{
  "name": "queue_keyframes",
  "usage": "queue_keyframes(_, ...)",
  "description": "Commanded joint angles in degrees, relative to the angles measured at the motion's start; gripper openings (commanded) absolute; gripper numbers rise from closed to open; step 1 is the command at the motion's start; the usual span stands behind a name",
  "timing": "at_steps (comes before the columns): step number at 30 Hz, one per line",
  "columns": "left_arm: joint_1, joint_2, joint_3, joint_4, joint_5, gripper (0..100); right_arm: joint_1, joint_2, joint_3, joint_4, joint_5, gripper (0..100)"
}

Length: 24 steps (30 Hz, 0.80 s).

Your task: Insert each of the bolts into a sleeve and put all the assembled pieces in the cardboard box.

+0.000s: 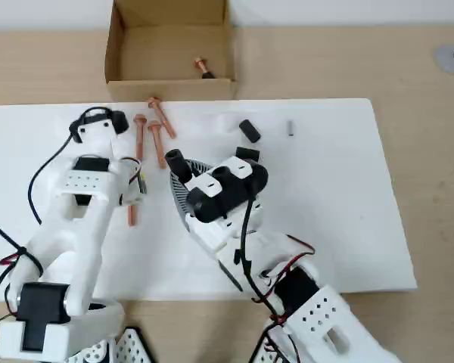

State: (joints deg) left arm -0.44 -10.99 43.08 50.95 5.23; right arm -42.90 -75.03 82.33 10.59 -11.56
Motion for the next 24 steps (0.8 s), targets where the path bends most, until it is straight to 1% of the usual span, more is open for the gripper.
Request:
queue_keyframes(1, 0.62, -0.22, 1.23, -3.16, 0.0, 12, -0.31, -1.63, -4.44, -0.26, -0.18, 0.9)
queue_keyframes(3, 0.62, -0.22, 2.02, -4.75, 0.0, 12, -0.31, -1.63, -4.44, -0.26, -0.18, 0.9)
queue_keyframes(7, 0.62, -0.31, 3.6, -9.41, 0.0, 6, -0.31, -1.63, -4.44, -0.26, -0.18, 0.9)
queue_keyframes(10, 0.79, -0.31, 3.96, -11.69, -0.18, 5, -0.31, -1.63, -4.44, -0.18, -0.18, 0.9)
queue_keyframes(14, 0.88, -0.31, 3.96, -11.78, -0.18, 5, -0.31, -1.63, -4.44, -0.18, -0.18, 0.9)
queue_keyframes(17, 0.62, -0.4, 3.96, -11.52, -0.44, 0, -0.31, -1.63, -4.53, -0.18, -0.18, 0.9)
queue_keyframes(20, 0.88, -1.54, 2.29, -7.38, -0.09, 0, -0.31, -1.63, -4.53, -0.18, -0.18, 0.9)
queue_keyframes(24, 1.41, -9.01, -4.04, 2.73, 0.0, 0, -0.31, -1.54, -4.53, -0.18, -0.18, 0.9)
